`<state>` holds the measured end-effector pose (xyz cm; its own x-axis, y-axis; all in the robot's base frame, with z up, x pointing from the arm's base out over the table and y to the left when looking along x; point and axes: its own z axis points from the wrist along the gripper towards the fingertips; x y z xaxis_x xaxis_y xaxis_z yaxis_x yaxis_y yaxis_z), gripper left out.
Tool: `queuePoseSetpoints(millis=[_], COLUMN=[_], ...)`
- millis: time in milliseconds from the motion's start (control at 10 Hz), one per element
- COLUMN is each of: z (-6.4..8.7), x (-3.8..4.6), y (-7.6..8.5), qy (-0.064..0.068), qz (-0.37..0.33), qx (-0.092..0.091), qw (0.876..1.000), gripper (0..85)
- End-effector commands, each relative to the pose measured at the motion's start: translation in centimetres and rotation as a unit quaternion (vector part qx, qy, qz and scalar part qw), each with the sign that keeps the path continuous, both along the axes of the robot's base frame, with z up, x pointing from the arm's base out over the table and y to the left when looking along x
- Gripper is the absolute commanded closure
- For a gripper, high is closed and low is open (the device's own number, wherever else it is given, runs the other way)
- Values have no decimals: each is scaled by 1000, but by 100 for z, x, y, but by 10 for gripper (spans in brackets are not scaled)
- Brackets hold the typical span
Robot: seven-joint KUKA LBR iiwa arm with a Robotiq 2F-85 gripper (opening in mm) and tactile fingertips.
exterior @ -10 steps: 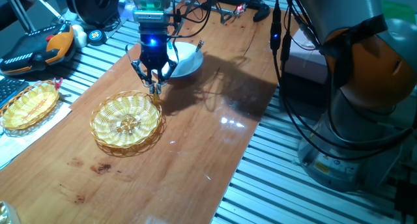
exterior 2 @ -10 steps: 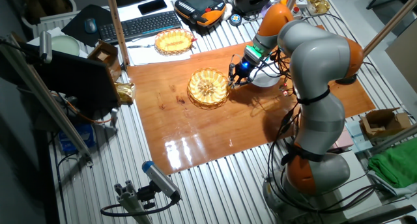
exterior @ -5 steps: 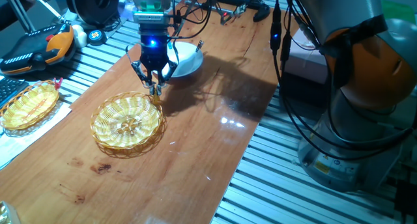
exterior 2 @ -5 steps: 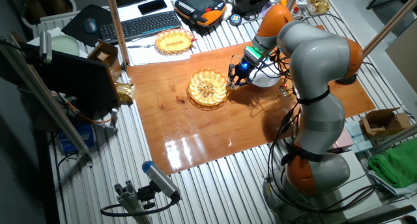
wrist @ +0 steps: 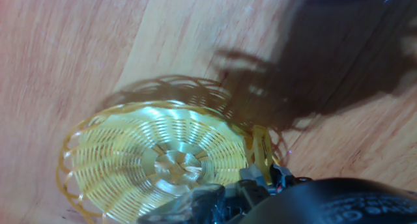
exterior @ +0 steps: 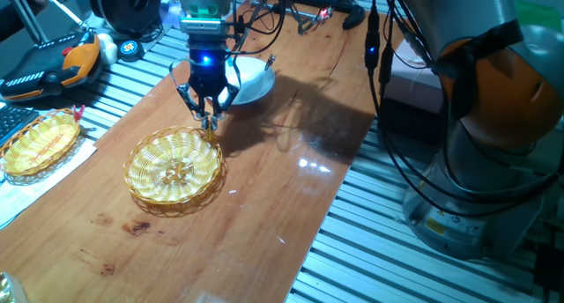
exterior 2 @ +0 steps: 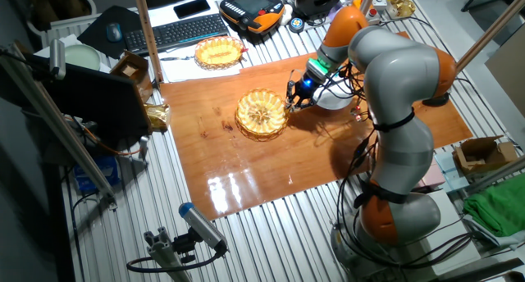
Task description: Use a clamp
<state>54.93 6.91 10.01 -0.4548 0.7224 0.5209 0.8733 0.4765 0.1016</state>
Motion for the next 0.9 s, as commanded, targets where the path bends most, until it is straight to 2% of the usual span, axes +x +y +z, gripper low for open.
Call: queuePoseSetpoints(millis=[0,200,500,800], z=[-16,-53,-58,-28], x=[11,38,43,57], y=[1,4,10,33], qy=[-1,-6,-6,1], qz=[-1,0,2,-1], qx=[0,3,4,-7], qw=[1000,1000,1000,1000], gripper=[843,843,820,640])
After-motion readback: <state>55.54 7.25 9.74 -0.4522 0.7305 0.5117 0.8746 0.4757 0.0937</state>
